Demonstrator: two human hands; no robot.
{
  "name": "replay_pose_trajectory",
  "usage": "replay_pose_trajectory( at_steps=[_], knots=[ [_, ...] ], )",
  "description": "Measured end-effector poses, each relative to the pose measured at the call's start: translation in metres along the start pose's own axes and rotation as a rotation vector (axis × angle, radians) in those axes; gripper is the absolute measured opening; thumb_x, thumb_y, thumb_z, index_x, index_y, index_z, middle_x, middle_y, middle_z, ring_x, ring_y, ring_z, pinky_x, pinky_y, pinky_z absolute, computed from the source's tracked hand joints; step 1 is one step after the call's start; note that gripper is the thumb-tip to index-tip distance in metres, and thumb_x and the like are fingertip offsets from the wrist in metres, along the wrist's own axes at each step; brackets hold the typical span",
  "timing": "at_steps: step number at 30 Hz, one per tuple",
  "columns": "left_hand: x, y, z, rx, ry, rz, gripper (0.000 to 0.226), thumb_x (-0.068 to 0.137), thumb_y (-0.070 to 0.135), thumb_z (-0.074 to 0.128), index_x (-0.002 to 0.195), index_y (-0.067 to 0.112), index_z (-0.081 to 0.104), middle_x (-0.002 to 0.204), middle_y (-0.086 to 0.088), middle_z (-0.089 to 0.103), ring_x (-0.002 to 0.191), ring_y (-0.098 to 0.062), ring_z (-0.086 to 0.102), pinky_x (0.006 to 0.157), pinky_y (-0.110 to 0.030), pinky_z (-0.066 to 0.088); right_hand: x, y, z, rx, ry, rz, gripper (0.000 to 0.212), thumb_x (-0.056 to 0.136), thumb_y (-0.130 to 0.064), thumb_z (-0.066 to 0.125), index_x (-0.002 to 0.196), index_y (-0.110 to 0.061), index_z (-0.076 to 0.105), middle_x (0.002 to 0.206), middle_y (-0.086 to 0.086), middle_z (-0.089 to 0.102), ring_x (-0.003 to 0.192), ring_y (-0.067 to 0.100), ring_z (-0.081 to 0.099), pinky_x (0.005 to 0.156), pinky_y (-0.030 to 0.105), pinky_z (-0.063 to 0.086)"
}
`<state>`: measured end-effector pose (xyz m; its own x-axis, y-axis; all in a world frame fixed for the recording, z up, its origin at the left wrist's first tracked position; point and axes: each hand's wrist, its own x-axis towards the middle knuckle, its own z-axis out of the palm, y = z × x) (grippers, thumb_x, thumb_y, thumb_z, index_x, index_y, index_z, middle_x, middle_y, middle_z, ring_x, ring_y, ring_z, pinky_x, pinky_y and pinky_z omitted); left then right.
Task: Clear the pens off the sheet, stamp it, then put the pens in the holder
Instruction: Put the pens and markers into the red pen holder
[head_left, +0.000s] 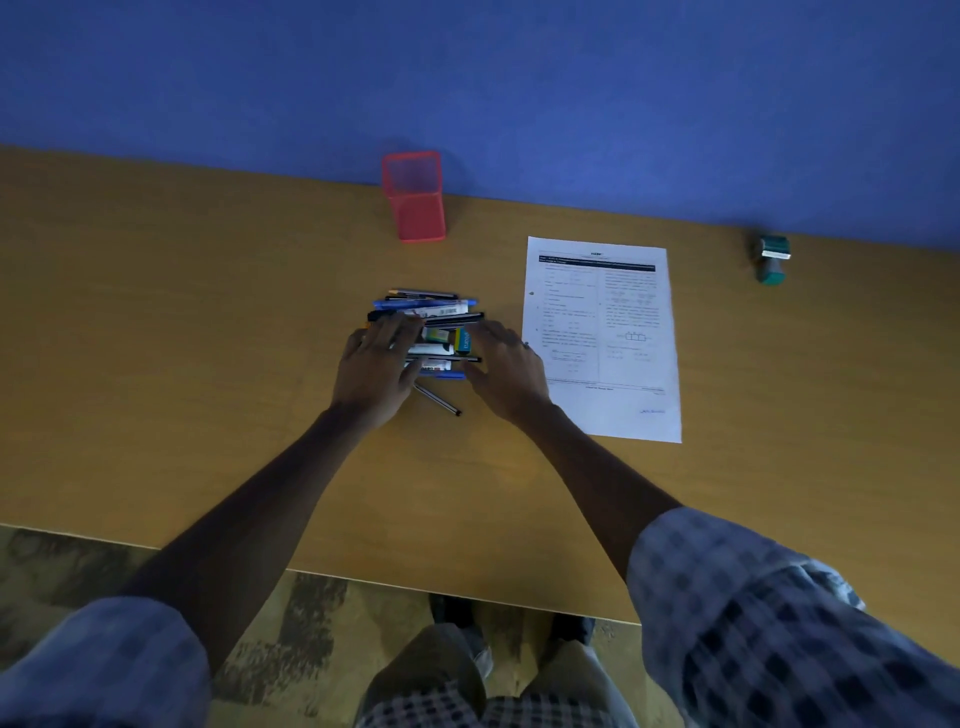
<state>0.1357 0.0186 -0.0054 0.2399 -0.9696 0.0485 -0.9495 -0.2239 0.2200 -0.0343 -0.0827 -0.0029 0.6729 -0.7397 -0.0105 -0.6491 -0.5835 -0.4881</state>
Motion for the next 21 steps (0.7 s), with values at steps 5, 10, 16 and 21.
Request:
replay_pose_trajectory(
  at_steps=[5,10,16,21],
  knots=[
    [0.014,-0.007,0.003,0.035,-0.023,0.020,0.043,0.097,0.027,0.054,0.138,0.014,0.049,0.136,-0.008,0.054,0.130,-0.030,0.047,0.105,-0.047,0.034,0.019,-0.005,0.003,-0.074,-0.063,0.005,0.046,0.092,-0.025,0.057,0.137,-0.019,0.049,0.143,0.001,0.048,0.122,0.027,0.053,0.091,0.044,0.052],
    [0.021,-0.009,0.007,0.032,0.015,0.079,0.034,0.096,0.024,0.056,0.128,0.013,0.059,0.123,-0.008,0.062,0.120,-0.032,0.054,0.104,-0.046,0.035,0.028,-0.008,0.004,-0.118,-0.110,-0.012,0.042,0.091,-0.026,0.062,0.131,-0.019,0.055,0.135,0.006,0.050,0.114,0.029,0.058,0.086,0.045,0.055],
    [0.029,-0.009,0.005,-0.023,0.090,0.131,0.014,0.090,0.015,0.062,0.098,0.008,0.071,0.109,-0.009,0.066,0.112,-0.032,0.059,0.098,-0.045,0.041,0.038,-0.008,0.003,-0.005,-0.123,0.001,0.039,0.087,-0.022,0.068,0.124,-0.013,0.060,0.131,0.007,0.054,0.105,0.033,0.063,0.083,0.039,0.051],
    [0.036,-0.013,-0.004,-0.041,0.179,0.127,0.013,0.091,0.015,0.061,0.096,0.006,0.070,0.104,-0.009,0.069,0.103,-0.031,0.063,0.088,-0.042,0.047,0.050,-0.011,-0.011,0.113,-0.032,0.027,0.041,0.084,-0.023,0.071,0.123,-0.017,0.062,0.123,0.004,0.060,0.100,0.027,0.064,0.078,0.033,0.050]
  ],
)
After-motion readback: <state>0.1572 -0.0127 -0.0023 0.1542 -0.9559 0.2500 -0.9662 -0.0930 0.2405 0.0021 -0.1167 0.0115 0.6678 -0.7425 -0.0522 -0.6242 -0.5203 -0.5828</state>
